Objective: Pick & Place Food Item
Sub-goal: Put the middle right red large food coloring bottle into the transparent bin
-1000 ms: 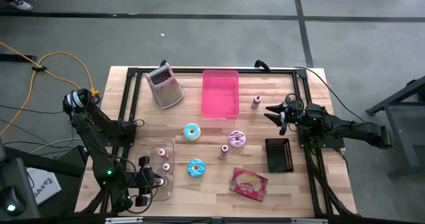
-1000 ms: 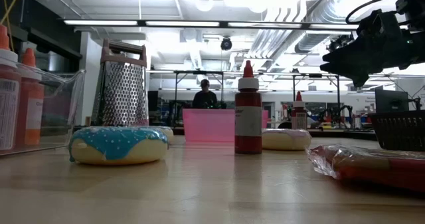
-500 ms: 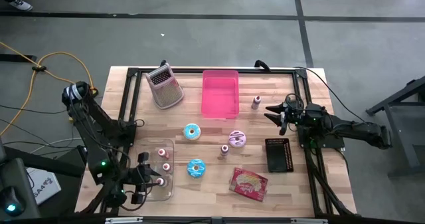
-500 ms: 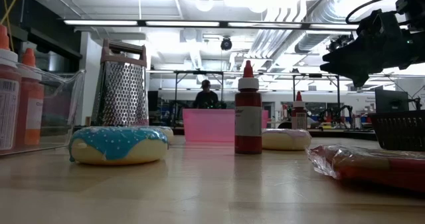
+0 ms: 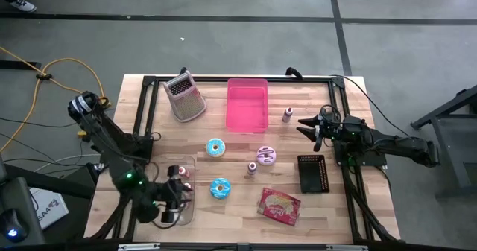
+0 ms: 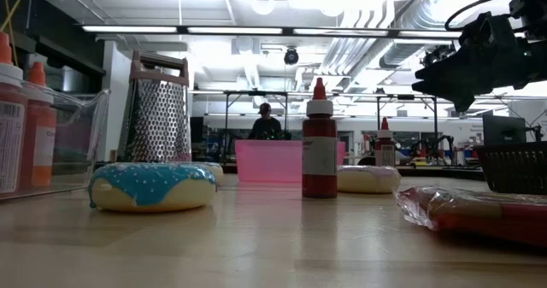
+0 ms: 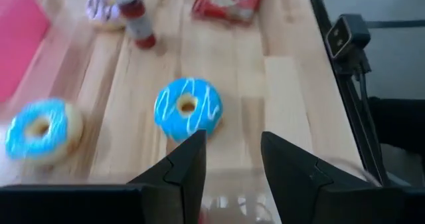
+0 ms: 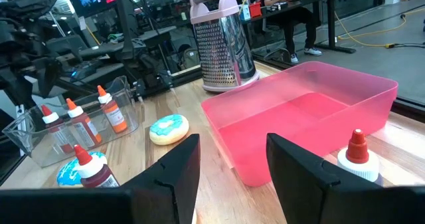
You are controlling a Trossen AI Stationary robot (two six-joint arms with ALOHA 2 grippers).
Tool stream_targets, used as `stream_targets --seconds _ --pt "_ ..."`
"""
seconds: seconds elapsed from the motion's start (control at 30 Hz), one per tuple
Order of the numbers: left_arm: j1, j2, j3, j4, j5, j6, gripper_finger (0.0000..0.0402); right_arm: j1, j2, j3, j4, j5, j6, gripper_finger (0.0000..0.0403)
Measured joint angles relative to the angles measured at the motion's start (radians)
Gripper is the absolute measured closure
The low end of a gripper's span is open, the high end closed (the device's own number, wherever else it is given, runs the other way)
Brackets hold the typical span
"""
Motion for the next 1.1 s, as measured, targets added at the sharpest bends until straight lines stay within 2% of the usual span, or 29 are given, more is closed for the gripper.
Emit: stream_targets --seconds 0.3,0.47,0.6,0.93,1.1 --pt "0.28 0.0 0.0 0.143 0.231 0.326 0.0263 0.0 0.0 0.0 0.0 0.0 0.0 0.0243" --pt "0.417 0.027 0.0 0.228 0.352 0.458 0.0263 0.0 0.0 0.0 0.0 0.0 0.0 0.0243" --pt "0.502 0.051 0.0 0.284 0.42 0.496 0.0263 0.0 0.0 0.0 0.0 0.0 0.0 0.0243" --pt "0.62 0.085 0.0 0.351 0.434 0.562 0.0263 0.0 0.0 0.0 0.0 0.0 0.0 0.0243" --pt "0.651 0.16 0.0 0.433 0.526 0.588 0.0263 0.0 0.0 0.0 0.0 0.0 0.0 0.0243"
